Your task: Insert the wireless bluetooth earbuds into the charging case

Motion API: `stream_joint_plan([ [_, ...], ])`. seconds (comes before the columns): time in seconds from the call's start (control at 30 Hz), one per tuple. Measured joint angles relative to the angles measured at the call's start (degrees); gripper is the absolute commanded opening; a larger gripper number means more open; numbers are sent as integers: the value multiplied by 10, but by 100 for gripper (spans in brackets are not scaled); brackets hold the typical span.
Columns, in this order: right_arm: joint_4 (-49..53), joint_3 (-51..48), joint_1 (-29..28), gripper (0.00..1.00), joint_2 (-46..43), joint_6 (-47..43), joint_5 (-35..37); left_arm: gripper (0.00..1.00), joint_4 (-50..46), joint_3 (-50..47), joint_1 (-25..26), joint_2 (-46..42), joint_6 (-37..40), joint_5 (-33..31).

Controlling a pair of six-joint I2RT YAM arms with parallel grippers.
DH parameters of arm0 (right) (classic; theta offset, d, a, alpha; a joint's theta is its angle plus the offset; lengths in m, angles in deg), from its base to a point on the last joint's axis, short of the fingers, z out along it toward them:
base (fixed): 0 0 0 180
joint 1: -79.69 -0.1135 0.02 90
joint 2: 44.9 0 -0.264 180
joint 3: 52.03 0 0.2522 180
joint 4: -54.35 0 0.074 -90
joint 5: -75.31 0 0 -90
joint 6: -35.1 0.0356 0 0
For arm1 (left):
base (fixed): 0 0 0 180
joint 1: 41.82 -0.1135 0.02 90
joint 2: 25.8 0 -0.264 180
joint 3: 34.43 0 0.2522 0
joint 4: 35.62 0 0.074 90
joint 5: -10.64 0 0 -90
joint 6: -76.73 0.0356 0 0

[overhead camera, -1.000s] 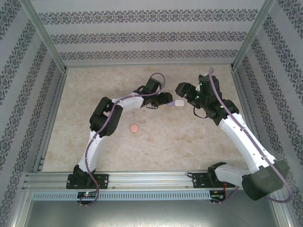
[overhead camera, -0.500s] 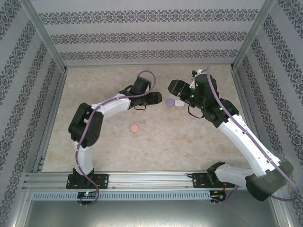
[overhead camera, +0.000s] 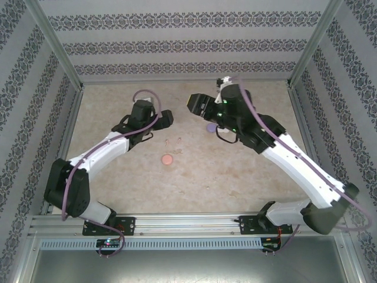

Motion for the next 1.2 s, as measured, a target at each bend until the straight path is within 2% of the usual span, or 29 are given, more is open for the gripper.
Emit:
stream_joint_plan([
  [0.23, 16, -28, -23, 62, 104, 3, -3, 99, 7, -74, -40, -137, 0, -63],
  [0.4, 49, 1, -44, 61, 205, -1, -10, 99, 11, -114, -80, -206, -16, -80],
  [0.6, 107, 98, -77, 62, 333, -12, -13, 99, -11, -115, -141, -209, -45, -47],
  [0.8, 157, 160, -99, 64, 408, -13, -3, 100, -27, -115, -179, -210, -68, -1],
  [1.2, 205, 192, -109, 68, 500, 16, 10, 99, -32, -115, -195, -218, -81, 44],
])
